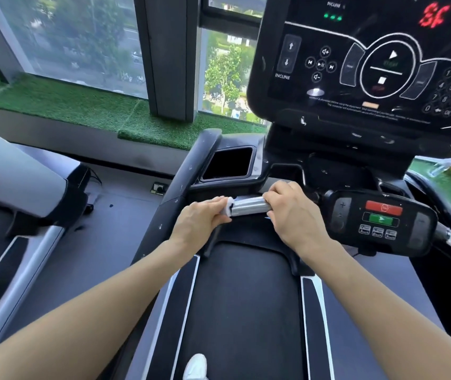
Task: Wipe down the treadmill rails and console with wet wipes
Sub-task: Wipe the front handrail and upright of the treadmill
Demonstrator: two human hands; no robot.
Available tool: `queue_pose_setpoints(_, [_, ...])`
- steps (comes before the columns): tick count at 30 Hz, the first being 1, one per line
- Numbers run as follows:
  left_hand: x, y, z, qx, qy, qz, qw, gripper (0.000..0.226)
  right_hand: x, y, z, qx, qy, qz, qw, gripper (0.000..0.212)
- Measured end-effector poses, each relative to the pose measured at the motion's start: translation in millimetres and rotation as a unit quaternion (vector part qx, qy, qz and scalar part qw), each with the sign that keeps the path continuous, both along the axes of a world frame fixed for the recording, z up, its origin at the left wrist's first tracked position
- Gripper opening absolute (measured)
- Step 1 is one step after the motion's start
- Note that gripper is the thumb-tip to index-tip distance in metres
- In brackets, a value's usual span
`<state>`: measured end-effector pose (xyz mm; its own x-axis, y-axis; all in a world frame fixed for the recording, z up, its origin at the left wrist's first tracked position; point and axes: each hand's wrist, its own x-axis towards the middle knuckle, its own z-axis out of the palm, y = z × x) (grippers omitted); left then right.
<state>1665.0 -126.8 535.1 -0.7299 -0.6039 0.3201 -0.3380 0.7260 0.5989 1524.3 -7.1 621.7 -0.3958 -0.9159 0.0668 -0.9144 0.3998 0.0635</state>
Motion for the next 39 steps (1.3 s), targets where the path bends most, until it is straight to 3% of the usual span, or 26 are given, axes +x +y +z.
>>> queue_pose_setpoints(6, [9.3,-7.1,-7.9,0.065,0.016,-0.013,0.998,0.034,15.9,-11.6,-12.1,-0.008,-0.011,0.036,0.999,0.018])
queue_pose_setpoints(10, [46.9,-17.7,-17.8,0.187,-0.014,0.041,0.981,0.023,10.9,-9.5,-18.2,-0.051,-0.019,0.036,0.998,0.016])
queue_pose_setpoints(14, [33.8,-12.3,-18.7,0.070,-0.033,0.044,0.996,0.014,10.9,-11.9,-23.4,-0.081,-0.002,0.050,0.995,0.005])
queue_pose_setpoints(19, [18.5,1.1,-22.4,0.084,-0.004,-0.012,0.996,0.049,10.3,-13.1,-27.1,-0.113,0.011,0.073,0.991,0.015])
queue_pose_setpoints(24, [61.5,-12.3,-46.2,0.040,-0.109,0.051,0.992,0.072,9.8,-12.3,-28.2,-0.113,0.020,0.069,0.991,0.022])
queue_pose_setpoints(28, [38.6,7.8,-18.2,-0.012,-0.106,0.069,0.992,0.053,10.1,-12.6,-29.7,-0.106,0.014,0.055,0.993,0.007])
queue_pose_setpoints(31, [21.0,22.1,-11.2,-0.043,-0.055,0.058,0.996,0.063,11.0,-13.0,-29.4,-0.100,0.012,0.052,0.993,0.006])
queue_pose_setpoints(36, [45.1,13.7,-21.5,-0.002,-0.186,0.115,0.976,0.069,10.6,-12.5,-27.5,-0.095,0.016,0.051,0.994,0.006])
queue_pose_setpoints(39, [45.8,21.0,-18.3,0.003,-0.175,0.145,0.974,0.064,10.9,-12.7,-28.5,-0.097,0.016,0.055,0.994,0.006])
